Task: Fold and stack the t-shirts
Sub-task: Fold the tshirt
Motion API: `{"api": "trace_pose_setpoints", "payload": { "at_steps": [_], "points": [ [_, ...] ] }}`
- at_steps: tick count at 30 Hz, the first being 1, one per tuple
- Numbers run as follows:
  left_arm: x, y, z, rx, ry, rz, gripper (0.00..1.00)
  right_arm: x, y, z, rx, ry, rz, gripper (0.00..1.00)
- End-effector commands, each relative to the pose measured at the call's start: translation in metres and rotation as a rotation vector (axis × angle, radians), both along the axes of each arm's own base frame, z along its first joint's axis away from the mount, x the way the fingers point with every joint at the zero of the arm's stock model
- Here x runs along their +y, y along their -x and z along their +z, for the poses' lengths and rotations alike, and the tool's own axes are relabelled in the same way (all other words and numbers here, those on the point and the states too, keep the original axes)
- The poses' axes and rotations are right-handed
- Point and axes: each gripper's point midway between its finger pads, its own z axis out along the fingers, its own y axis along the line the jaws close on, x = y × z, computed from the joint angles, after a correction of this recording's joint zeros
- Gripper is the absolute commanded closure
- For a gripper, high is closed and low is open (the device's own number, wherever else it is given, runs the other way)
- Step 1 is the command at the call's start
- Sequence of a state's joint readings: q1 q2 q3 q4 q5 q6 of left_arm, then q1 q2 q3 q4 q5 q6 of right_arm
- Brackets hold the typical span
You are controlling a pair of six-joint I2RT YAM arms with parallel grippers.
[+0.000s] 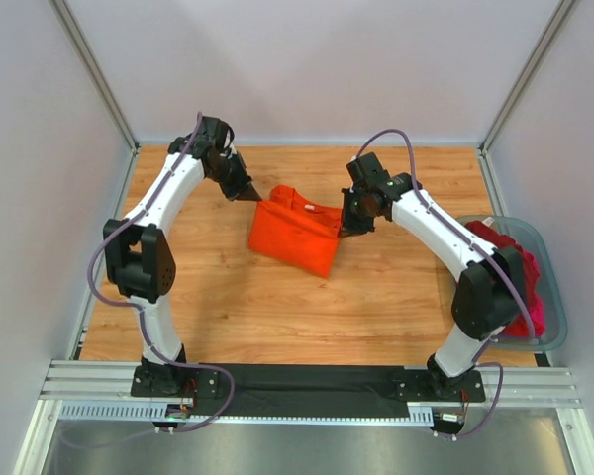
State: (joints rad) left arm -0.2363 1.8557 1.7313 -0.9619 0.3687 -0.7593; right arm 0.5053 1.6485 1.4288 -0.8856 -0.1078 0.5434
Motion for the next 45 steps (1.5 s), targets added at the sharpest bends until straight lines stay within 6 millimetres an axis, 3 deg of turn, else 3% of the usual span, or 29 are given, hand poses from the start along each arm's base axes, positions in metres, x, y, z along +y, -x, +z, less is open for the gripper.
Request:
{"api": "trace_pose_setpoints", "payload": {
  "at_steps": [1,3,16,20,21,23,24,25,26,27,29,31,32,33,35,36,37,39,45],
  "points": [
    [-0.005,-0.049,0.015,-0.126,0.029,-0.015,1.0,-0.01,-0.03,-0.001,-0.032,0.068,-0.004,1.0],
    [-0.013,-0.072,0.014,-0.155,0.069,-0.014,1.0,-0.013,-0.045,0.002,-0.038,0.072,-0.03,1.0],
    [-0.06,-0.185,-0.002,-0.366,0.325,0.009,1.0,-0.036,-0.109,-0.028,-0.042,0.073,-0.143,1.0],
    [-0.074,-0.223,-0.01,-0.411,0.407,0.058,1.0,-0.051,-0.141,-0.036,-0.083,0.09,-0.202,1.0],
    [-0.077,-0.235,-0.012,-0.431,0.423,0.052,1.0,-0.054,-0.157,-0.033,-0.124,0.074,-0.21,0.99],
    [-0.07,-0.245,-0.016,-0.445,0.38,0.075,0.94,-0.053,-0.171,-0.05,-0.108,0.088,-0.192,0.91],
    [-0.061,-0.246,-0.019,-0.442,0.361,0.09,0.86,-0.064,-0.181,-0.043,-0.124,0.136,-0.215,0.82],
    [-0.056,-0.246,-0.022,-0.442,0.352,0.099,0.69,-0.07,-0.184,-0.052,-0.108,0.169,-0.231,0.74],
    [-0.048,-0.243,-0.036,-0.428,0.335,0.104,0.72,-0.078,-0.186,-0.051,-0.103,0.183,-0.253,0.71],
    [-0.034,-0.243,-0.024,-0.45,0.326,0.111,0.71,-0.08,-0.183,-0.047,-0.088,0.179,-0.261,0.68],
    [-0.02,-0.236,-0.027,-0.436,0.296,0.098,0.66,-0.083,-0.179,-0.032,-0.106,0.18,-0.271,0.62],
    [-0.011,-0.225,-0.017,-0.445,0.278,0.048,0.64,-0.083,-0.169,-0.026,-0.1,0.164,-0.282,0.59],
    [-0.013,-0.214,-0.01,-0.435,0.29,0.014,0.64,-0.08,-0.166,-0.011,-0.122,0.13,-0.289,0.59],
    [-0.017,-0.206,-0.009,-0.445,0.282,-0.032,0.64,-0.072,-0.161,-0.01,-0.109,0.088,-0.277,0.57],
    [-0.023,-0.184,-0.019,-0.392,0.276,-0.079,0.65,-0.058,-0.146,-0.009,-0.076,0.043,-0.271,0.53],
    [-0.03,-0.172,-0.006,-0.41,0.27,-0.112,0.65,-0.054,-0.141,-0.012,-0.059,0.043,-0.274,0.53],
    [-0.031,-0.16,-0.02,-0.392,0.244,-0.141,0.65,-0.047,-0.131,-0.02,-0.025,0.034,-0.282,0.53],
    [-0.038,-0.144,-0.014,-0.408,0.204,-0.175,0.65,-0.036,-0.125,-0.023,0.007,-0.024,-0.3,0.53],
    [-0.052,-0.108,-0.062,-0.307,0.166,-0.24,0.66,-0.026,-0.118,-0.052,0.055,-0.048,-0.347,0.52]
  ]
}}
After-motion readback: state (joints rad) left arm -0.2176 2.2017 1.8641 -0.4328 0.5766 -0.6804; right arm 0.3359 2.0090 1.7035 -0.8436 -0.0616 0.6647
